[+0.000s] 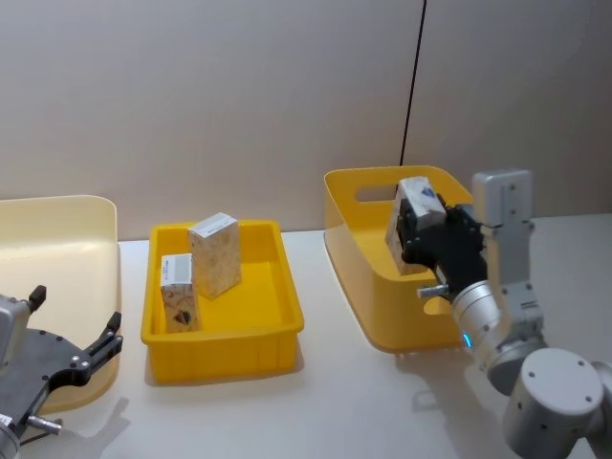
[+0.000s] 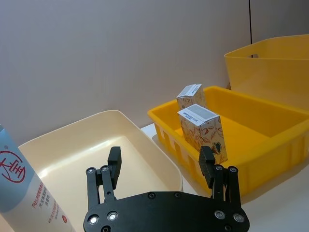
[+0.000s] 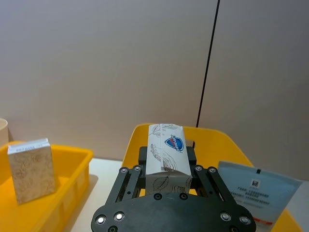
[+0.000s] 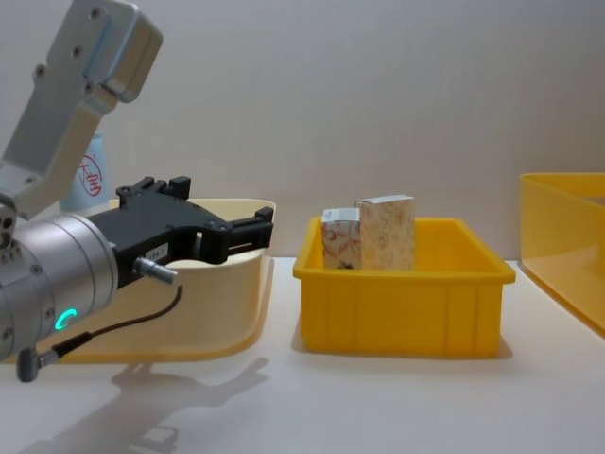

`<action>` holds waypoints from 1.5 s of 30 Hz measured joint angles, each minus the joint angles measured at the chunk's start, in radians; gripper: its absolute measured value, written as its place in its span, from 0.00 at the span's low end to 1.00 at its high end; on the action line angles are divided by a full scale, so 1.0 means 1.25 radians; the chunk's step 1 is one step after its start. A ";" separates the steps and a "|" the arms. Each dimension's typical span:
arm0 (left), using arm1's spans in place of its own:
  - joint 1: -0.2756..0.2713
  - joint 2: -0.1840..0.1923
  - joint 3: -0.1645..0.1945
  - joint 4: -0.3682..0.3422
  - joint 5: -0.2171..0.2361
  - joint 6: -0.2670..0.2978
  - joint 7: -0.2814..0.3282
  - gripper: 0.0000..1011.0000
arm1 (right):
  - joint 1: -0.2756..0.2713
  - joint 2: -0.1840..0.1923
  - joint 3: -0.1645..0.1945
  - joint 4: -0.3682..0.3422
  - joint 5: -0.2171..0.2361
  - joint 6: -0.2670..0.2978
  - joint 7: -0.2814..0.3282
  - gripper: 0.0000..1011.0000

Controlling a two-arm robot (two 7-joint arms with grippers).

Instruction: Bimanual collaborative sorting of washing and personal care products

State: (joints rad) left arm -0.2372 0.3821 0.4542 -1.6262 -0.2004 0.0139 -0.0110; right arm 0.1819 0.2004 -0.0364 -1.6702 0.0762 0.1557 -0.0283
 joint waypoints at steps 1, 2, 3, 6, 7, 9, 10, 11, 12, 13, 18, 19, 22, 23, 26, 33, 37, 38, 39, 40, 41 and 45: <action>0.000 0.000 0.000 0.000 0.000 0.000 0.000 0.99 | 0.002 -0.001 -0.001 0.002 -0.002 0.007 -0.001 0.41; 0.000 0.000 0.000 0.000 0.000 0.000 0.000 0.99 | 0.004 -0.002 -0.002 0.004 -0.004 0.015 -0.001 0.41; 0.000 0.000 0.000 0.000 0.000 0.000 0.000 0.99 | 0.007 -0.004 -0.004 0.008 -0.007 0.026 -0.004 0.41; 0.000 0.000 0.000 0.000 0.000 0.000 0.000 0.99 | 0.014 -0.008 -0.009 0.016 -0.014 0.048 -0.008 0.41; 0.000 0.000 0.000 0.000 0.000 0.000 0.000 0.99 | 0.016 -0.009 -0.010 0.018 -0.015 0.052 -0.009 0.41; 0.000 0.000 0.000 0.000 0.000 0.000 0.000 0.99 | 0.018 -0.010 -0.011 0.021 -0.018 0.060 -0.011 0.41; 0.000 0.000 0.000 0.000 0.000 0.000 0.000 0.99 | 0.020 -0.012 -0.013 0.024 -0.021 0.066 -0.012 0.41; 0.000 0.000 0.000 0.000 0.000 0.000 0.000 0.99 | 0.021 -0.012 -0.014 0.024 -0.022 0.070 -0.013 0.41; 0.000 0.000 0.000 0.000 0.000 0.000 0.000 0.99 | 0.023 -0.014 -0.015 0.027 -0.024 0.076 -0.014 0.42; 0.000 0.000 0.000 0.000 0.000 0.000 0.000 0.99 | 0.024 -0.014 -0.016 0.027 -0.025 0.079 -0.015 0.43; 0.000 0.000 0.000 0.000 0.000 0.000 0.000 0.99 | 0.028 -0.017 -0.019 0.033 -0.030 0.092 -0.018 0.55; 0.000 0.000 0.000 0.000 0.000 0.000 0.000 0.99 | 0.029 -0.017 -0.019 0.034 -0.030 0.094 -0.018 0.59; 0.000 0.000 0.000 0.000 0.000 0.000 0.000 0.99 | 0.031 -0.018 -0.020 0.036 -0.032 0.100 -0.019 0.71; 0.000 0.000 0.000 0.000 0.000 0.000 0.000 0.99 | 0.031 -0.018 -0.021 0.036 -0.033 0.101 -0.020 0.72; 0.000 0.000 0.000 0.000 0.000 0.000 0.000 0.99 | 0.032 -0.019 -0.021 0.038 -0.034 0.104 -0.020 0.82; 0.000 0.000 0.000 0.000 0.000 0.000 0.000 0.99 | 0.034 -0.020 -0.023 0.040 -0.037 0.112 -0.022 0.99; 0.000 0.000 0.000 0.000 0.000 0.000 0.000 0.99 | 0.034 -0.021 -0.023 0.040 -0.037 0.109 -0.021 0.99; 0.000 0.000 0.000 0.000 0.000 0.000 0.000 0.99 | 0.033 -0.021 -0.022 0.040 -0.037 0.103 -0.019 0.99; 0.000 0.000 0.000 0.000 0.000 0.000 0.000 0.99 | 0.033 -0.021 -0.022 0.039 -0.037 0.100 -0.018 0.99; 0.000 0.000 0.000 0.000 0.000 0.000 0.000 0.99 | 0.032 -0.020 -0.022 0.039 -0.036 0.095 -0.015 0.99; 0.000 0.000 0.000 0.000 0.000 0.000 0.000 0.99 | 0.030 -0.020 -0.022 0.037 -0.035 0.086 -0.010 0.99; 0.000 0.000 0.000 0.000 0.000 0.000 0.000 0.99 | 0.024 -0.017 -0.021 0.031 -0.029 0.056 0.007 0.99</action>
State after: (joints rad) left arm -0.2372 0.3821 0.4542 -1.6262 -0.2004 0.0138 -0.0109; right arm 0.2114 0.1792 -0.0632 -1.6310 0.0402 0.2260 -0.0192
